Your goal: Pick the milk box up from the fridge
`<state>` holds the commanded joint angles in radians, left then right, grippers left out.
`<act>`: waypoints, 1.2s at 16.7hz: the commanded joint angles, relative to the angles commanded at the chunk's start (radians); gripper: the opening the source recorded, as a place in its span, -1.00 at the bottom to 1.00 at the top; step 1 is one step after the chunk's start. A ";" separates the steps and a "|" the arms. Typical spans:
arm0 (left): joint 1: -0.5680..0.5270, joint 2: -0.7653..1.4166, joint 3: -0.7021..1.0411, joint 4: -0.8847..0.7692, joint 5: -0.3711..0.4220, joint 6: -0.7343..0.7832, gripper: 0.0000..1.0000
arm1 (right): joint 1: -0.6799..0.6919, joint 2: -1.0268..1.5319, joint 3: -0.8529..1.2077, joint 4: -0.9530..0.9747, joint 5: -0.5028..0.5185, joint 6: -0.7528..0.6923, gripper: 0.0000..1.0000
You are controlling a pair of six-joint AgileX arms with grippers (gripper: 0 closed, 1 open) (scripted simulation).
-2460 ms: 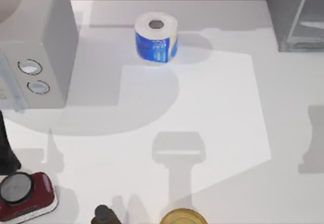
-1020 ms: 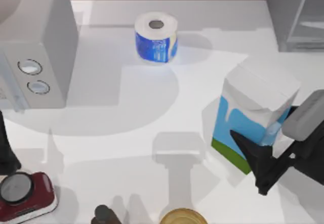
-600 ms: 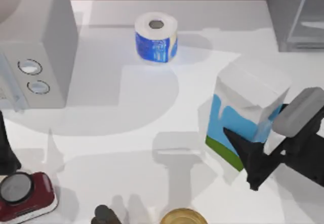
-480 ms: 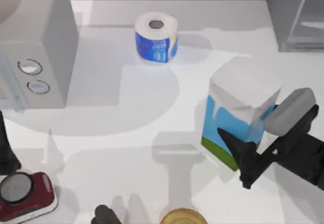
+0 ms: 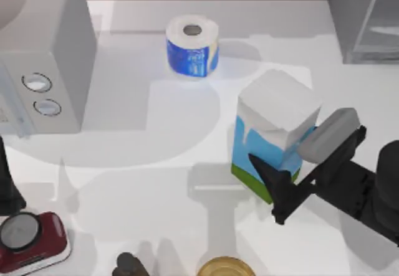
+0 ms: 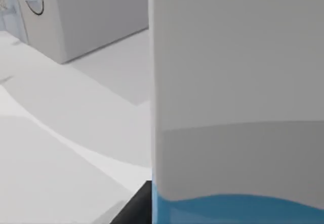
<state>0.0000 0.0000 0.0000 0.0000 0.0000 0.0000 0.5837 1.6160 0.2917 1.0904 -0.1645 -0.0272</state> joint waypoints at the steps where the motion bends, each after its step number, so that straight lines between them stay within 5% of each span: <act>1: 0.000 0.000 0.000 0.000 0.000 0.000 1.00 | 0.000 0.000 0.000 0.000 0.000 0.000 -1.00; 3: 0.000 0.000 0.000 0.000 0.000 0.000 1.00 | 0.000 0.000 0.000 0.000 0.000 0.000 -1.00; 16: 0.000 0.000 0.000 0.000 0.000 0.000 1.00 | 0.000 0.000 0.000 0.000 0.000 0.000 0.96; 20: 0.000 0.000 0.000 0.000 0.000 0.000 1.00 | 0.000 0.000 0.000 0.000 0.000 0.000 1.00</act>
<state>0.0000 0.0000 0.0000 0.0000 0.0000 0.0000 0.5837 1.6160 0.2917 1.0904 -0.1645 -0.0272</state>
